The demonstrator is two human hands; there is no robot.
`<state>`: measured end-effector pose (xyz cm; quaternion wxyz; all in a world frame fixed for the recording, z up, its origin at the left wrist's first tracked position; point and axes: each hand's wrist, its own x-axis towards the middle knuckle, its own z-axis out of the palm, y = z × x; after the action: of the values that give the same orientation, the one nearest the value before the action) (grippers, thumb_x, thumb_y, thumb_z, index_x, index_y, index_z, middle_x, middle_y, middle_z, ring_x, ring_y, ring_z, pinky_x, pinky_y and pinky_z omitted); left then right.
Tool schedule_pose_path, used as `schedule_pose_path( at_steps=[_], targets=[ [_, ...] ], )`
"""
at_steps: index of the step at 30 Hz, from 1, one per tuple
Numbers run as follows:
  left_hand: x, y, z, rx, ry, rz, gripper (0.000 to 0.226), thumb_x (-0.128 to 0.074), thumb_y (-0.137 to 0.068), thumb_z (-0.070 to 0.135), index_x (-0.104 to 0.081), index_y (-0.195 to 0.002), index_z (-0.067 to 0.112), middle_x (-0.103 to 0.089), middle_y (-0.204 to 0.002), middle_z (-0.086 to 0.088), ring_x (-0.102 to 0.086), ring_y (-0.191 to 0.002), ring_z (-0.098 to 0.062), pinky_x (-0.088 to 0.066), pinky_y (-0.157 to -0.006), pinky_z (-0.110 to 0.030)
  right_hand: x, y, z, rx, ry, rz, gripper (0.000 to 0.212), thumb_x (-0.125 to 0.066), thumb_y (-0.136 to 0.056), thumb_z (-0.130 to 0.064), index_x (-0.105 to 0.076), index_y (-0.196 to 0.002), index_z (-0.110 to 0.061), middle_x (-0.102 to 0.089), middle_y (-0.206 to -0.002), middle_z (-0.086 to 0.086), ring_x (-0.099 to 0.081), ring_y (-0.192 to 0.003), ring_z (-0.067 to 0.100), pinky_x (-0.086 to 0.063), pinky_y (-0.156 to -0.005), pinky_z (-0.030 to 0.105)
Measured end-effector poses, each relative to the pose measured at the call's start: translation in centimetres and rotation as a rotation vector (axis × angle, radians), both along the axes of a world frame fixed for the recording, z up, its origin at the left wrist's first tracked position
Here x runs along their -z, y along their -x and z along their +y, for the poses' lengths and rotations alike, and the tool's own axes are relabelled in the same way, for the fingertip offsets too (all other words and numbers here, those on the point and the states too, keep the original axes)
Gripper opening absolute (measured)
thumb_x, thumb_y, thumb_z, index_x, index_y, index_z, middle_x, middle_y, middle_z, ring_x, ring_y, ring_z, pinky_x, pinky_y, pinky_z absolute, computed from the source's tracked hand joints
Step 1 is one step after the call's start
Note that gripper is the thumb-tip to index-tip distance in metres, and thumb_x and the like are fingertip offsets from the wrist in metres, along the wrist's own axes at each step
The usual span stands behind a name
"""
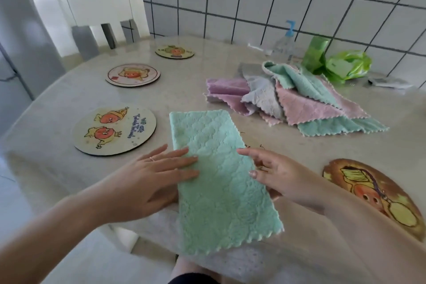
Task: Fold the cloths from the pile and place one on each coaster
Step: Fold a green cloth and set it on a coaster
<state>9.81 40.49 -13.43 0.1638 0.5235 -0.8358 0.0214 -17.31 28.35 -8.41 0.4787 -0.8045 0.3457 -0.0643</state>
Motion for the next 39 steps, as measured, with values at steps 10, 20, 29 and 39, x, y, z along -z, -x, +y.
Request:
schedule_pose_path(
  at_steps=[10, 20, 29, 39],
  targets=[
    [0.3, 1.1, -0.4, 0.159, -0.041, 0.063, 0.041, -0.044, -0.091, 0.03, -0.052, -0.131, 0.027, -0.046, -0.142, 0.007, -0.036, -0.134, -0.006, -0.036, -0.108, -0.036, -0.3, 0.3, -0.8, -0.043, -0.175, 0.059, 0.053, -0.043, -0.091, 0.005, -0.064, -0.109, -0.041, -0.068, -0.097, -0.026, -0.063, -0.08, -0.003, -0.047, -0.069, 0.015],
    [-0.5, 3.0, 0.6, -0.045, -0.126, 0.522, 0.037, -0.046, -0.087, 0.029, -0.058, -0.122, 0.03, -0.054, -0.13, 0.019, -0.04, -0.127, 0.007, -0.029, -0.111, -0.023, 2.3, 2.0, -1.5, -0.253, 0.928, -0.099, 0.033, -0.065, -0.079, -0.021, -0.063, -0.105, -0.041, -0.046, -0.129, -0.009, -0.046, -0.121, 0.013, -0.045, -0.097, 0.028],
    [-1.0, 4.2, 0.2, -0.449, -0.085, 0.902, 0.032, -0.044, -0.081, 0.051, -0.061, -0.077, 0.025, -0.06, -0.064, 0.015, -0.046, -0.053, 0.0, -0.038, -0.052, -0.018, 1.8, -1.4, -3.2, 0.0, 0.343, -0.3, 0.017, -0.061, -0.086, -0.034, -0.067, -0.08, -0.049, -0.068, -0.075, -0.024, -0.059, -0.065, -0.006, -0.045, -0.059, 0.015],
    [-2.9, 4.1, -3.8, -0.574, -0.116, 1.091, 0.016, -0.051, -0.091, 0.016, -0.059, -0.103, 0.023, -0.07, -0.09, 0.017, -0.066, -0.089, -0.001, -0.053, -0.062, -0.015, 1.2, -5.7, -7.1, 0.064, 0.324, -0.113, 0.036, -0.051, -0.092, -0.037, -0.048, -0.064, -0.016, -0.052, -0.06, -0.004, -0.05, -0.045, -0.001, -0.039, -0.045, 0.016]
  ],
)
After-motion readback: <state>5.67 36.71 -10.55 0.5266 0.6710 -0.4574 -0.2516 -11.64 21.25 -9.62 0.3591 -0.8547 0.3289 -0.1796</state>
